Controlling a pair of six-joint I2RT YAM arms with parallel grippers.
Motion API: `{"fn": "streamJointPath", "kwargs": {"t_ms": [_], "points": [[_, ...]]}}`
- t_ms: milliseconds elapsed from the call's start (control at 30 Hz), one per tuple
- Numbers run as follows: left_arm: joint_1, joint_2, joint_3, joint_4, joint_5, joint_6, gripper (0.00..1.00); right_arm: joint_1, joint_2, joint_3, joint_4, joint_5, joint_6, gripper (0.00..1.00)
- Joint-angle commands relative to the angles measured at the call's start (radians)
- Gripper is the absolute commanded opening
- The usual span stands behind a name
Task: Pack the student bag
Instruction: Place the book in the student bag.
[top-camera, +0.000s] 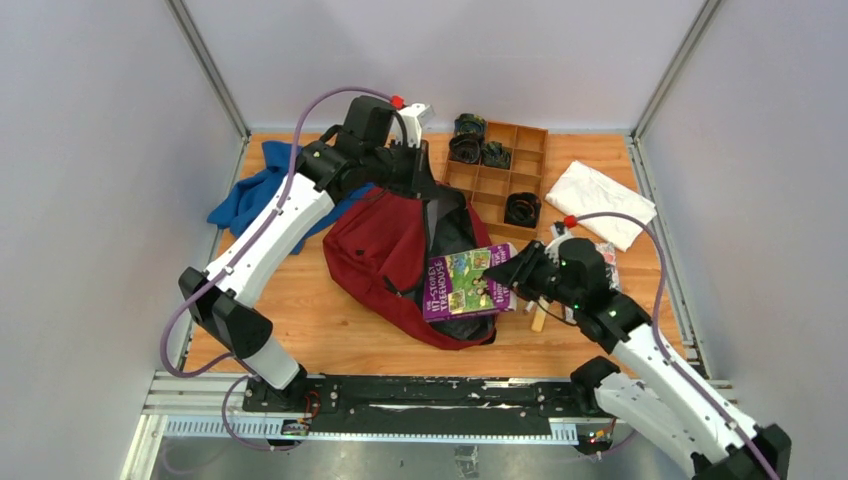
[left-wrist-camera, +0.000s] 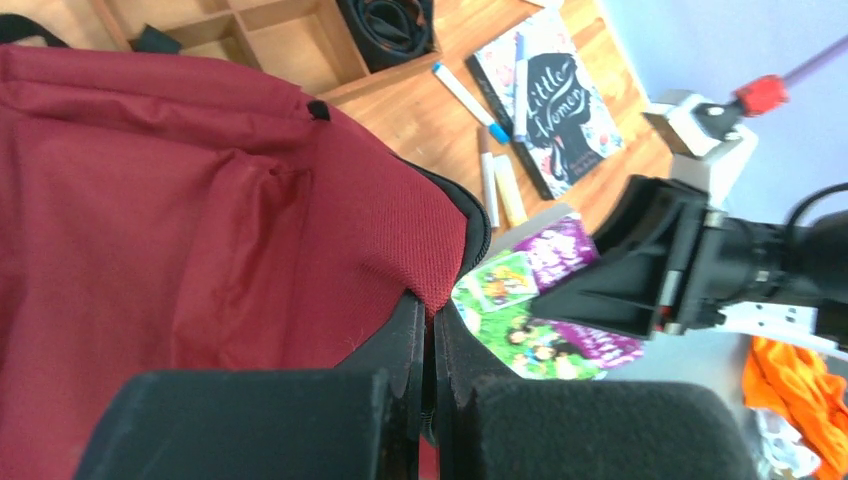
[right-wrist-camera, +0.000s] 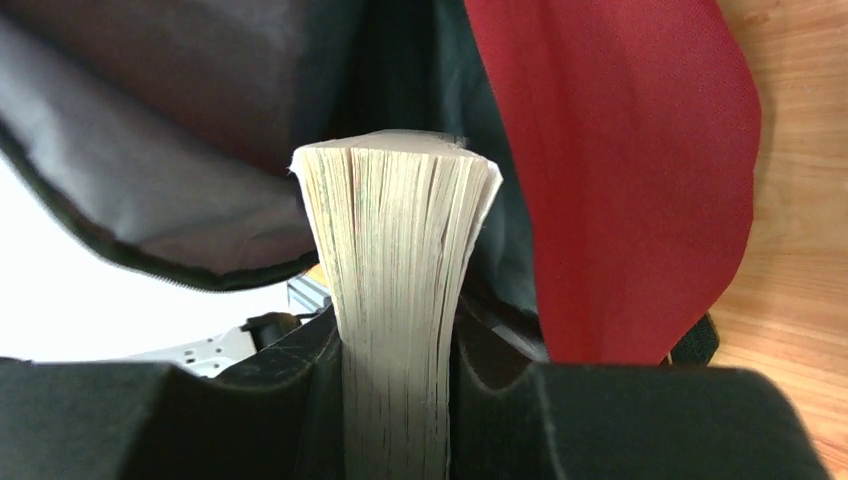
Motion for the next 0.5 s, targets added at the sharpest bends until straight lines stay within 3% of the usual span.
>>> {"fn": "streamJointPath", "kwargs": {"t_ms": [0,200,467], "points": [[0.007,-0.066,-0.037,0.114,0.112,-0.058,0.0,0.103,0.082,0.01,0.184,0.215,0.063,0.0],[0.009,-0.102,-0.072,0.096,0.1,-0.039,0.0,0.153,0.267,-0.045,0.466,0.335,0.14,0.0],[0.054,-0.13,-0.115,0.065,0.1,-0.018,0.0,0.164,0.455,0.029,0.664,0.402,0.171,0.0]]}}
